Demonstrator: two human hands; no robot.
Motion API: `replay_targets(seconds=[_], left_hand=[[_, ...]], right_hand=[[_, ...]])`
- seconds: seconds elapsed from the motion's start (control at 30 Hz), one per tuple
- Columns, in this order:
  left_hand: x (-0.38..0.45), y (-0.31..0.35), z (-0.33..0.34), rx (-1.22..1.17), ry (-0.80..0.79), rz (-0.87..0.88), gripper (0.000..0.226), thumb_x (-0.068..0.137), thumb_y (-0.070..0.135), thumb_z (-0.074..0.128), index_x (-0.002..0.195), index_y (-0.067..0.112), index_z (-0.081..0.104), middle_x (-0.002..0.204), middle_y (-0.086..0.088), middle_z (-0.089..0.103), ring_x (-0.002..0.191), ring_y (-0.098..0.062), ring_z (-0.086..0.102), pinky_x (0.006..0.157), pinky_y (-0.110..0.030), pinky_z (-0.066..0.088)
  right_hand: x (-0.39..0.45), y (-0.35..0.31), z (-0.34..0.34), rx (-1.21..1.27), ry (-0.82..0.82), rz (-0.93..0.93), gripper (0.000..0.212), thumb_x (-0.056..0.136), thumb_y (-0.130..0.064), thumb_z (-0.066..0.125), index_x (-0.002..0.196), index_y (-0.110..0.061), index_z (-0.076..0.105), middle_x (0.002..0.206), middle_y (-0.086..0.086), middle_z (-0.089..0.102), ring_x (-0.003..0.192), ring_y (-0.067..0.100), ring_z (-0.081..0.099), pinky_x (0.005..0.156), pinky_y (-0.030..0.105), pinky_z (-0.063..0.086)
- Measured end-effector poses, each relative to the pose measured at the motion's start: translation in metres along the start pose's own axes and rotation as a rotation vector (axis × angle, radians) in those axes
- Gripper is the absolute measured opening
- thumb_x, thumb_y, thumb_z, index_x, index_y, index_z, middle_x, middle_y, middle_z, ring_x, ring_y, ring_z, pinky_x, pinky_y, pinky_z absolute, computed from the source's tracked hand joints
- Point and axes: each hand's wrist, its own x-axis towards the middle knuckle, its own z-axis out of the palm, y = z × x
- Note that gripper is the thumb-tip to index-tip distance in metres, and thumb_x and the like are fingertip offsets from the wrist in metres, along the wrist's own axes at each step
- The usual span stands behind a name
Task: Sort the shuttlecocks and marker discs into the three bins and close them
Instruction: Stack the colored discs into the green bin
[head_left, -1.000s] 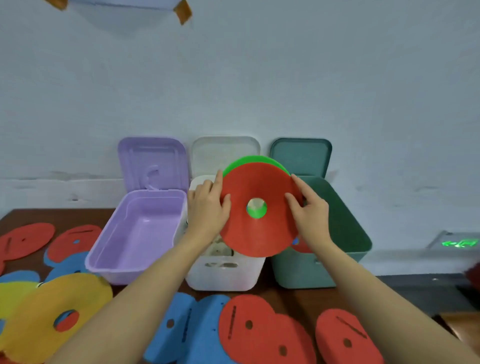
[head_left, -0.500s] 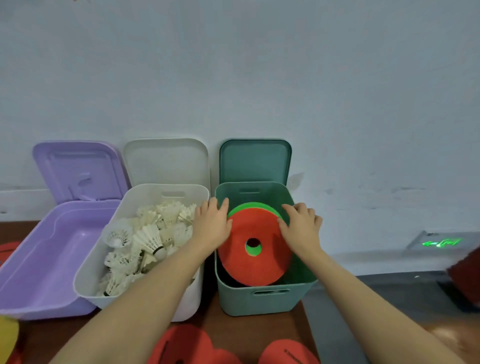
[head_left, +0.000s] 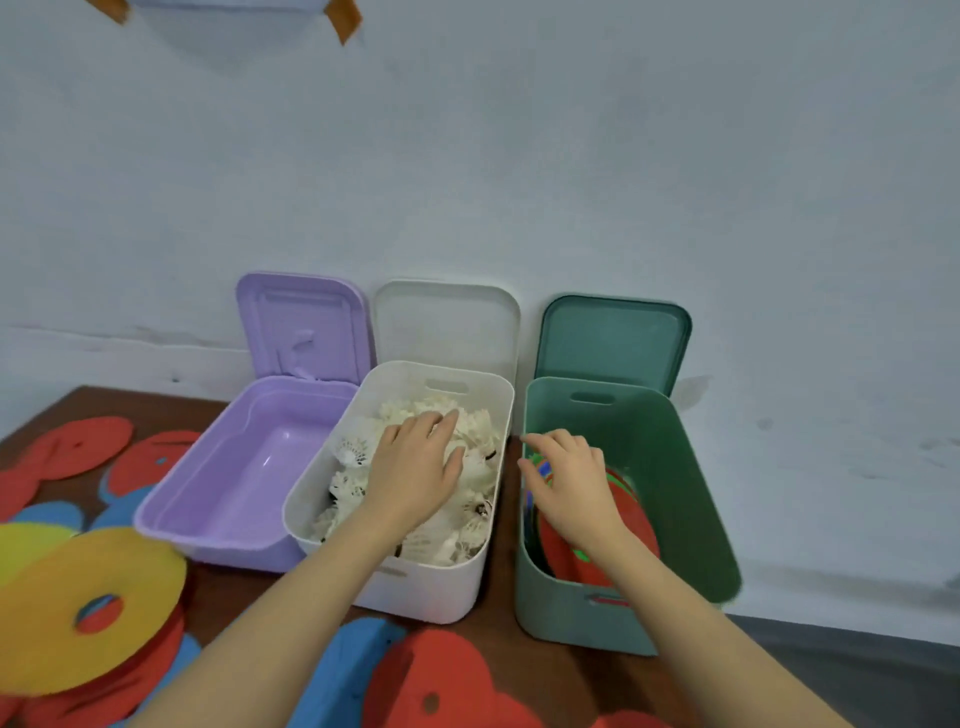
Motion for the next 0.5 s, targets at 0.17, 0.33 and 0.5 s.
replay_targets(seconds=[0.17,0.33,0.5], left_hand=[[-0.023,-0.060,-0.019,-0.040,0.007,-0.054,0.050,0.081,0.036,0.035,0.110,0.008,0.064,0.100,-0.008,0.066,0.083,-0.030,0.064,0.069,-0.042,0.050],[-0.045,-0.142,-0.033,-0.050,0.051,-0.019,0.046,0.080,0.034,0.038,0.105,0.007,0.066,0.091,-0.008,0.067,0.077,-0.030,0.064,0.066,-0.039,0.051],[-0.078,-0.247,-0.047,-0.057,0.067,0.023,0.044,0.084,0.034,0.039,0.106,0.009,0.067,0.096,-0.005,0.067,0.082,-0.027,0.064,0.068,-0.035,0.049]], right_hand=[[0.009,-0.068,0.026,0.076,0.010,-0.072,0.028,0.091,-0.028,0.054,0.117,-0.020,0.062,0.108,-0.003,0.061,0.103,0.020,0.052,0.084,0.031,0.029],[0.018,-0.144,0.069,0.125,-0.001,-0.072,0.027,0.090,-0.028,0.051,0.112,-0.019,0.064,0.101,-0.003,0.063,0.097,0.021,0.056,0.088,0.036,0.038],[0.033,-0.237,0.119,0.163,0.080,-0.034,0.032,0.085,-0.033,0.045,0.105,-0.021,0.067,0.094,-0.007,0.063,0.094,0.019,0.057,0.080,0.028,0.024]])
